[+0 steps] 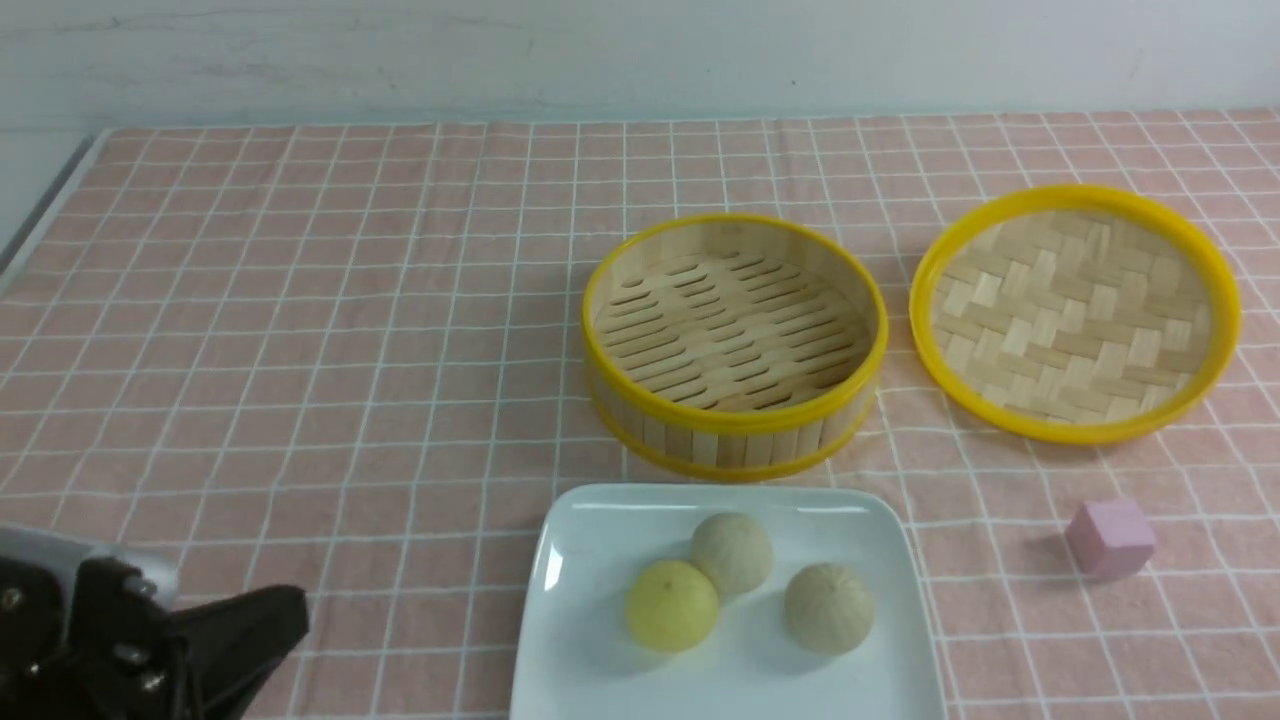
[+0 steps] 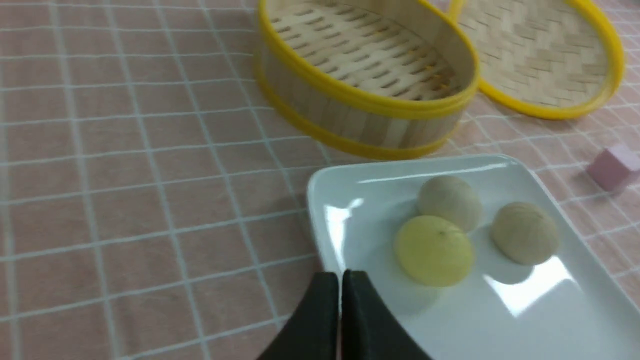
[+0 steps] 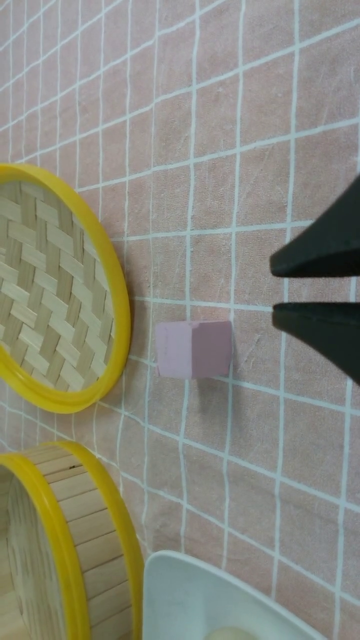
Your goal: Put the steamed buns into the plate on the pink tablecloth.
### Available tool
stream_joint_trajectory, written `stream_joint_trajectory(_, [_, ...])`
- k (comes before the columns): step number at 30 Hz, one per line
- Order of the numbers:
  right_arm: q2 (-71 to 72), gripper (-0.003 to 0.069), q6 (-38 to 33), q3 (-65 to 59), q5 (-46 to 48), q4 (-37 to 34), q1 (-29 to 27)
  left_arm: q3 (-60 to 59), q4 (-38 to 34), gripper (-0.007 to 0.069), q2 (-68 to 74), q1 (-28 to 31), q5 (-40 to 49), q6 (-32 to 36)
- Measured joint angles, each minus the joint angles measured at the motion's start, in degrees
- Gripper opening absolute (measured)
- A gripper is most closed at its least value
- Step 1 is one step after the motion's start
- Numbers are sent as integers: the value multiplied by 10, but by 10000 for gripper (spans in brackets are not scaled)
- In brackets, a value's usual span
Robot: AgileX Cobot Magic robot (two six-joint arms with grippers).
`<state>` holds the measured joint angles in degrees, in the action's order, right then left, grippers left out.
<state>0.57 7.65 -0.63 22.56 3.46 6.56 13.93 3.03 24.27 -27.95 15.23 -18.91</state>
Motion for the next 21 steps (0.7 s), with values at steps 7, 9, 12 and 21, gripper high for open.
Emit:
stream_joint_trajectory(7, [0,111,0,0,0,0,0,-98,40,43,-162,165,-2,13])
stream_joint_trajectory(9, [0,114,0,0,0,0,0,-115,42,44,-192,198,-2,14])
stream_joint_trajectory(12, [0,118,0,0,0,0,0,-150,45,45,-237,250,4,14])
stream_joint_trajectory(21, [0,128,0,0,0,0,0,-154,58,54,-249,271,58,15])
